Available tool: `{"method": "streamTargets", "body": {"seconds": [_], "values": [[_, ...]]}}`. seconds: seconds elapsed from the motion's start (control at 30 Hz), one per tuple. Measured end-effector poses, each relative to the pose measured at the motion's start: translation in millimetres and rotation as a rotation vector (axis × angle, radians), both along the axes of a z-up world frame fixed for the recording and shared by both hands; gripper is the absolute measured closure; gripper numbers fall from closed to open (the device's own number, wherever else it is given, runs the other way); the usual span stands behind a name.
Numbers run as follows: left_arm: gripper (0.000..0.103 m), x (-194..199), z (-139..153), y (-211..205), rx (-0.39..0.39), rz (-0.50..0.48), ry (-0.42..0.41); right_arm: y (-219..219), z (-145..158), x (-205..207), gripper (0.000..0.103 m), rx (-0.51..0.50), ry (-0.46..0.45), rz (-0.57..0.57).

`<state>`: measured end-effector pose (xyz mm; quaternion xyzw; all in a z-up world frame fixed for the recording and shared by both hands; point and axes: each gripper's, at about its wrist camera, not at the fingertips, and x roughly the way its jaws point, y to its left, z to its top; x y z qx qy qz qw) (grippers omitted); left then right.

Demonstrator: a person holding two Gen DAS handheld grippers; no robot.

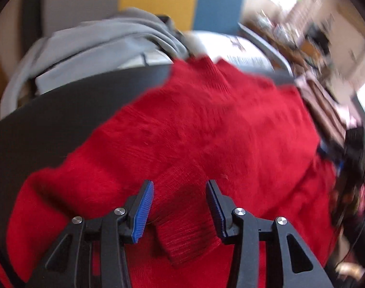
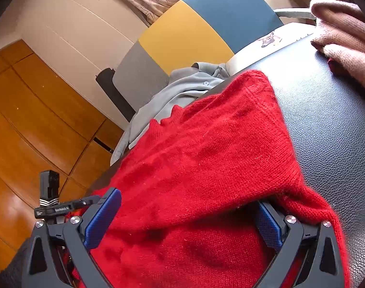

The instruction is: Fold clothes

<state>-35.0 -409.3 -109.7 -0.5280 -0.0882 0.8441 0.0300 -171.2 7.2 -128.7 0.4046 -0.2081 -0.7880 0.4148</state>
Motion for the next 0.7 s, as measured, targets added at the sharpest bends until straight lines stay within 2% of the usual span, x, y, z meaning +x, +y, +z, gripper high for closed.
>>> {"method": "streamTargets", "body": {"seconds": [0.1,0.17,0.2,0.23,0.3,0.37,0.57,0.63,0.67,0.7], "values": [[0.057,-1.8,-5.5,3.1,-0.022,-0.042,-0.013,-0.6,0.0,0.1,0.0,0.0,0.0,-0.001],[0.062,-0.2,-7.5,0.1,-0.017,-0.017,0.0,-1.1,0.1,0.1,0.0,0.002,0.001,-0.001],[0.074,1.7,-8.3,-0.9,-0.03,0.003,0.005,-0.8,0.1,-0.3,0.0,0.003,0.001,-0.001],[0.079,3.7,-9.1,-1.0,-0.05,0.013,0.008,-0.9,0.1,-0.3,0.0,0.003,0.002,-0.001],[0.099,6.3,-8.7,-2.3,-0.074,0.039,0.013,-1.0,0.1,-0.5,0.0,0.003,0.002,-0.001],[0.103,7.7,-6.3,-4.3,-0.088,0.068,0.019,-1.1,0.0,-1.0,0.0,0.006,0.003,0.0],[0.103,3.6,13.9,-11.5,-0.095,0.12,0.092,-1.5,-0.3,-2.3,0.0,0.015,0.005,0.004],[0.092,0.9,15.8,-11.5,-0.086,0.093,0.077,-1.0,-0.5,-3.1,0.0,0.013,0.005,0.005],[0.083,-1.1,14.8,-10.3,-0.081,0.063,0.058,-1.0,-0.5,-3.0,0.0,0.013,0.006,0.005],[0.08,-3.2,12.1,-8.3,-0.086,0.03,0.04,-1.2,-0.4,-2.5,0.0,0.012,0.005,0.004]]}}
